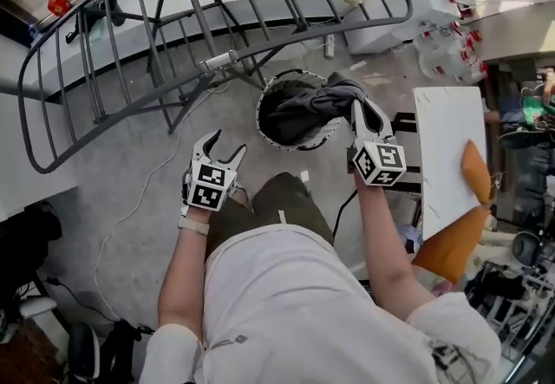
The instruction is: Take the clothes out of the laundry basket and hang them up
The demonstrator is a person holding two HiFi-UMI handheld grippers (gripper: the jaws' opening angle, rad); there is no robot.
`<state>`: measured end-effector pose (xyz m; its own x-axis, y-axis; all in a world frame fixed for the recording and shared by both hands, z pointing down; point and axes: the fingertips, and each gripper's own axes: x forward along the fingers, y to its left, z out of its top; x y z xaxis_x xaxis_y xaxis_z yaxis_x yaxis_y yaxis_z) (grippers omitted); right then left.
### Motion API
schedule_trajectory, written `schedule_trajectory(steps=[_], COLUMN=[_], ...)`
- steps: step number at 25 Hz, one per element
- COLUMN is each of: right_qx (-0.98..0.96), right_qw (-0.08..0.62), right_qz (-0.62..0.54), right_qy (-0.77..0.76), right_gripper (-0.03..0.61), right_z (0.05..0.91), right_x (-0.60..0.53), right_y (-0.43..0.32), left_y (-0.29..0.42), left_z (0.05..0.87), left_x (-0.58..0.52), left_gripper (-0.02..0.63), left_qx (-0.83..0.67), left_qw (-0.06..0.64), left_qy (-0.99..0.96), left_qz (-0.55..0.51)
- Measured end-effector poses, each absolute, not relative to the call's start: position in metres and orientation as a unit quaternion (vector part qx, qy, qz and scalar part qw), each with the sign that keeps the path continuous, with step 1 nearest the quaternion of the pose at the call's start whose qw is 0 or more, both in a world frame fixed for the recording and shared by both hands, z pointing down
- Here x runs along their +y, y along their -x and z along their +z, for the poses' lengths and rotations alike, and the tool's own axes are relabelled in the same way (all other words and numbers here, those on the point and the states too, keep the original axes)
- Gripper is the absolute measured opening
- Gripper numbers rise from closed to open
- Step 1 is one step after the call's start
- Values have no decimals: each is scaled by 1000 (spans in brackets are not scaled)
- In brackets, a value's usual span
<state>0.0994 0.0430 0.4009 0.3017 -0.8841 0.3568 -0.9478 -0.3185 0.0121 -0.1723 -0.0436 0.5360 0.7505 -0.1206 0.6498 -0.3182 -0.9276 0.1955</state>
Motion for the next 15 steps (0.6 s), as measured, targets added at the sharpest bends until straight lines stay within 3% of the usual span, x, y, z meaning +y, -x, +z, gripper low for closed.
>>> schedule_trajectory(steps=[15], right_qx=[-630], right_qw=[-41], right_qz=[-46], right_qy=[-774], right_gripper=[34], right_z=[165], right_x=[103], right_y=[-76], left_y=[69], left_z=[464], left_x=[23], left_gripper=[284], left_qx=[-14], left_qw=[59], left_qy=[-960], left_qz=[275])
